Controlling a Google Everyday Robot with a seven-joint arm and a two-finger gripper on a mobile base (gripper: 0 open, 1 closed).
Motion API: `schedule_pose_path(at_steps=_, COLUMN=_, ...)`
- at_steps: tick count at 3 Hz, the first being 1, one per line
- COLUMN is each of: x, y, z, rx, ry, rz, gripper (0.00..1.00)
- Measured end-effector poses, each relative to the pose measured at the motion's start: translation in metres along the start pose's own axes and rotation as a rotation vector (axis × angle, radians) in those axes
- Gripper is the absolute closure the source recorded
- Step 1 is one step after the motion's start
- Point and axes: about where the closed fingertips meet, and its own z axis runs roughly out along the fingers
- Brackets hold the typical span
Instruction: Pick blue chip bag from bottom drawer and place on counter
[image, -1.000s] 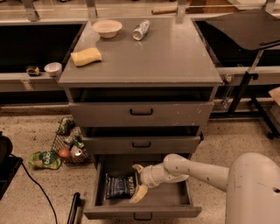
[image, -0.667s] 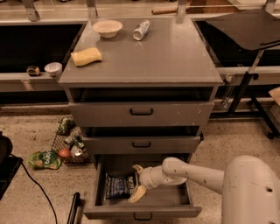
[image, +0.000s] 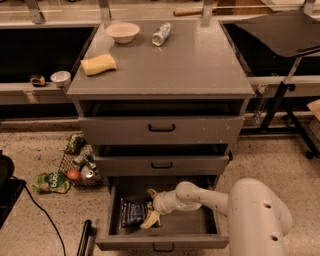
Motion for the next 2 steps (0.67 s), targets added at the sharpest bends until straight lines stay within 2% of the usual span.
schedule_pose_path(at_steps=1, x=0.011, y=-0.014, z=0.034, rx=-0.012, ry=0.011, rz=-0.005, gripper=0.0)
schedule_pose_path(at_steps=2, x=0.023, y=-0.023, z=0.057, rx=-0.018, ry=-0.007, rz=-0.008, gripper=0.0)
